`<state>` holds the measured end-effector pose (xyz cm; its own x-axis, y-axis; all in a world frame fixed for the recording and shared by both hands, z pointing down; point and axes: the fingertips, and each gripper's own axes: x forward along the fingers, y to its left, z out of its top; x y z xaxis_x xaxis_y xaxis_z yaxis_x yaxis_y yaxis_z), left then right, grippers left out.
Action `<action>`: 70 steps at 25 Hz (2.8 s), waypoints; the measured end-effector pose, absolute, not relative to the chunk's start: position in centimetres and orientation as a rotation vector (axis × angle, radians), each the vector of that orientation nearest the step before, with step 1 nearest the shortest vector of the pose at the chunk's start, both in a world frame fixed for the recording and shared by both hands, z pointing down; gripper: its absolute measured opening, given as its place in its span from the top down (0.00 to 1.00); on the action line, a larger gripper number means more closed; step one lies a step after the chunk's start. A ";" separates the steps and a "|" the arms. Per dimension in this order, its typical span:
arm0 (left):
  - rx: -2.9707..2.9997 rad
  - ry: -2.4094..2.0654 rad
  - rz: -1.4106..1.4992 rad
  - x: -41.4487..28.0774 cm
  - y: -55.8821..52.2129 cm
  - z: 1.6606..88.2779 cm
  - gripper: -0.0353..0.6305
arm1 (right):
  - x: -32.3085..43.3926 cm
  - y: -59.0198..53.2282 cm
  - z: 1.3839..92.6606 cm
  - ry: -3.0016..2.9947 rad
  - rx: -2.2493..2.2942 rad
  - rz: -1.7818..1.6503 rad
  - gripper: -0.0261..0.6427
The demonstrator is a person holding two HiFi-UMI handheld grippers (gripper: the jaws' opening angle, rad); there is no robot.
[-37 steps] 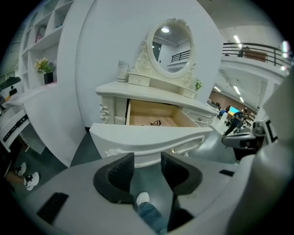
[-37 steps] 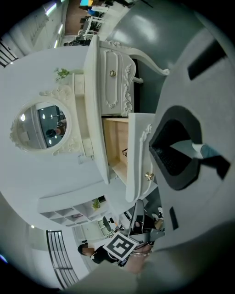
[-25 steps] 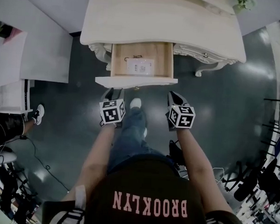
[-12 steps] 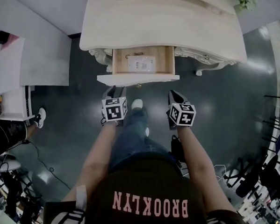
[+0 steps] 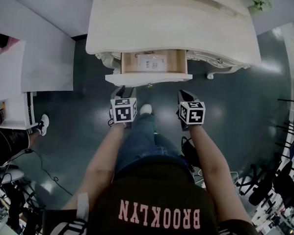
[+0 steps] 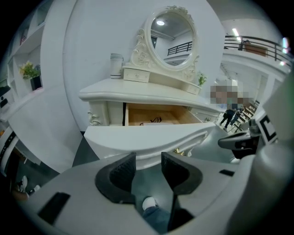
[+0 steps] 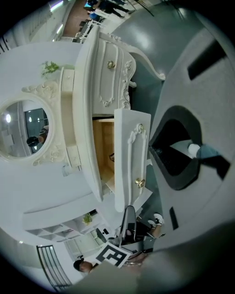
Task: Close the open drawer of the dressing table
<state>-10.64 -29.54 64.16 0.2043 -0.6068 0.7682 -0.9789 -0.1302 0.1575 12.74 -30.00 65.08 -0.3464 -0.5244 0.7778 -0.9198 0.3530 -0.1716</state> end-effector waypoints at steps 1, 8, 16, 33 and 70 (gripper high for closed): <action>1.826 -1.475 0.721 -10.6 -29.8 64.1 0.70 | 12.7 -30.3 65.1 -1.996 1.248 0.822 0.97; 1.832 -1.481 0.725 -11.0 -31.3 64.0 0.70 | 13.1 -32.6 64.3 -1.969 1.365 0.889 0.97; 1.815 -1.506 0.700 -11.2 -33.8 63.9 0.70 | 13.5 -34.5 64.0 -1.983 1.350 0.819 0.97; 1.820 -1.542 0.675 -11.7 -38.7 63.8 0.70 | 14.0 -38.4 63.3 -1.989 1.416 0.824 0.97; 1.921 -1.554 0.747 -12.4 -44.7 63.8 0.73 | 11.9 -39.4 63.4 -2.035 1.325 0.673 0.97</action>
<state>-12.40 -44.69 63.81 0.1755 -0.6739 0.7177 -0.9814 -0.1774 0.0734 11.94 -39.44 63.35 -0.3117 -0.6143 0.7249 -0.9254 0.3694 -0.0848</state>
